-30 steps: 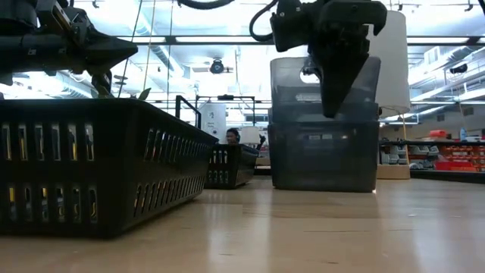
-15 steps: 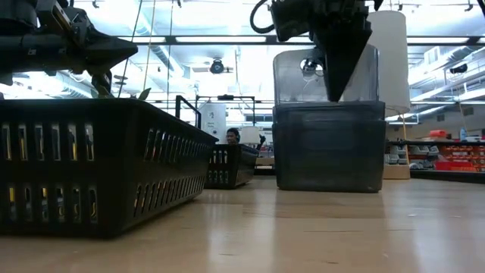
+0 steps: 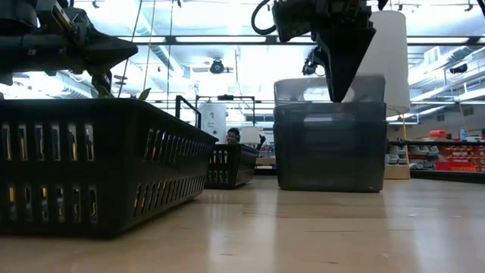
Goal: Stack baskets on shelf by color
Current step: Stack the right transparent black bin on the transparent black bin, then put the stacked transparent black bins on the shelf
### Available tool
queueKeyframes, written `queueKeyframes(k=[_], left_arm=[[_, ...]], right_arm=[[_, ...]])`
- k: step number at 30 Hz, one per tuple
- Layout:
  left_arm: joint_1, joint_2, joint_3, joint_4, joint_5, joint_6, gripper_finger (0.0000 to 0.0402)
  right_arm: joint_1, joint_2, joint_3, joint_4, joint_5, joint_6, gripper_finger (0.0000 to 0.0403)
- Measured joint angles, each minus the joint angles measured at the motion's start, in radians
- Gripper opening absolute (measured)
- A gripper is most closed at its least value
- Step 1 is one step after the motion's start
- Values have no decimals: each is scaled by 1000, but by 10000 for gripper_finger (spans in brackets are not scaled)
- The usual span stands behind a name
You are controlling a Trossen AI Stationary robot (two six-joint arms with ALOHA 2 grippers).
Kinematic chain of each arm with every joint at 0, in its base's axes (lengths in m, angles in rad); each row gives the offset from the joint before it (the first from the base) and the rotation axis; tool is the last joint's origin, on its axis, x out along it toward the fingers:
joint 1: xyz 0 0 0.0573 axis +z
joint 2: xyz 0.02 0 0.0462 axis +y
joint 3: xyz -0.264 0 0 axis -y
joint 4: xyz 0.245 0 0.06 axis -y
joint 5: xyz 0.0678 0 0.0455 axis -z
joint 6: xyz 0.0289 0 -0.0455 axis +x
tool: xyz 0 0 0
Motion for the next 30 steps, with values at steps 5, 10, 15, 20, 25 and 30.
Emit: queueKeyframes(k=[5,10,15,20,25,30], left_arm=[[0,0,0,0,0,0,32],[0,0,0,0,0,0,32],[0,0,0,0,0,0,38],[0,0,0,0,0,0,36],[0,0,0,-1,0,0,30],[0,0,0,0,0,0,33]], right_arm=[[0,0,0,-1,0,-14,150],[0,-6,1,4,0,-14,186],[4,1,-8,69,7,-11,219],[1,6,-68,161,8,-3,231],[-12,8,-162,260,0,26,215],[-20,8,-208,280,30,50,186]])
